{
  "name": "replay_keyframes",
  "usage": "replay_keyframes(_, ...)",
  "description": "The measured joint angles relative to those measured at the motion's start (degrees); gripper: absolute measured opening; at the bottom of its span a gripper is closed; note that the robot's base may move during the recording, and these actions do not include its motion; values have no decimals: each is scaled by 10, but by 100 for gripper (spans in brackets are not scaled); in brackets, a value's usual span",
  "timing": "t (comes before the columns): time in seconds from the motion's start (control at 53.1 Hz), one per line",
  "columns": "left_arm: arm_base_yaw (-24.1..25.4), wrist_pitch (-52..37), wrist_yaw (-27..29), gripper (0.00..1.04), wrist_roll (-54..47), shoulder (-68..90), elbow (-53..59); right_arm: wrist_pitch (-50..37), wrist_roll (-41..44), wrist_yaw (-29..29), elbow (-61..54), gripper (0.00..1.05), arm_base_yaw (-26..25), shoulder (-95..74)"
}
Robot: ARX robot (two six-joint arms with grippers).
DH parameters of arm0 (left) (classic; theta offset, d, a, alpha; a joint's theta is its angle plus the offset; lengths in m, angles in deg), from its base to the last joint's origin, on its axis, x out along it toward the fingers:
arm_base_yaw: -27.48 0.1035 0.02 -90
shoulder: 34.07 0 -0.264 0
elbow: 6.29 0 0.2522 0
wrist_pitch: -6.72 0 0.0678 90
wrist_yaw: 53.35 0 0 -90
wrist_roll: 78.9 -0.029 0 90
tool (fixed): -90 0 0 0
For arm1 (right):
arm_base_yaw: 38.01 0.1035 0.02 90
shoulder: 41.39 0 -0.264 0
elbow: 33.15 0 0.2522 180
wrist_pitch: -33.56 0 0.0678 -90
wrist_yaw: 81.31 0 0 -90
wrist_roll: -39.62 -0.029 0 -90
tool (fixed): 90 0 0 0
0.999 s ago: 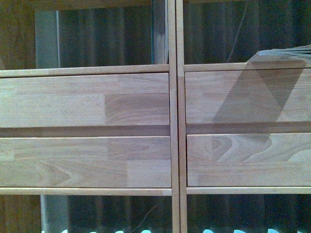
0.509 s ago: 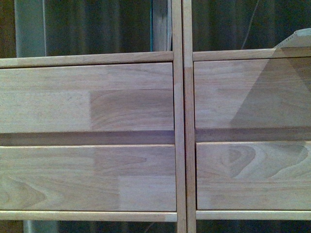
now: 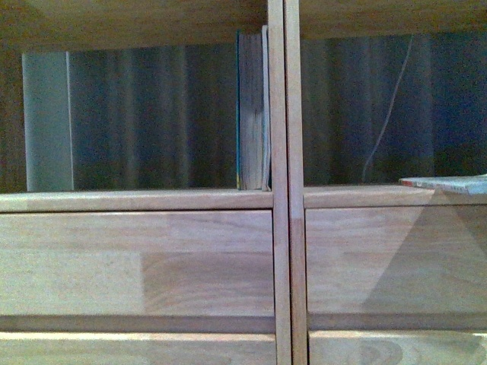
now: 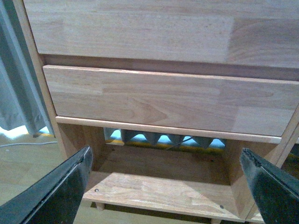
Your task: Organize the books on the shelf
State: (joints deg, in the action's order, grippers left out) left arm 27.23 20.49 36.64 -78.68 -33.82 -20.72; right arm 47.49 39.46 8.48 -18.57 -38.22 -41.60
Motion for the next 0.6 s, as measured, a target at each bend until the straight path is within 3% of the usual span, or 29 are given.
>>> replay_keyframes(0.603, 0, 0, 0, 97, 0, 0, 0, 0, 0, 0, 0, 98, 0, 0)
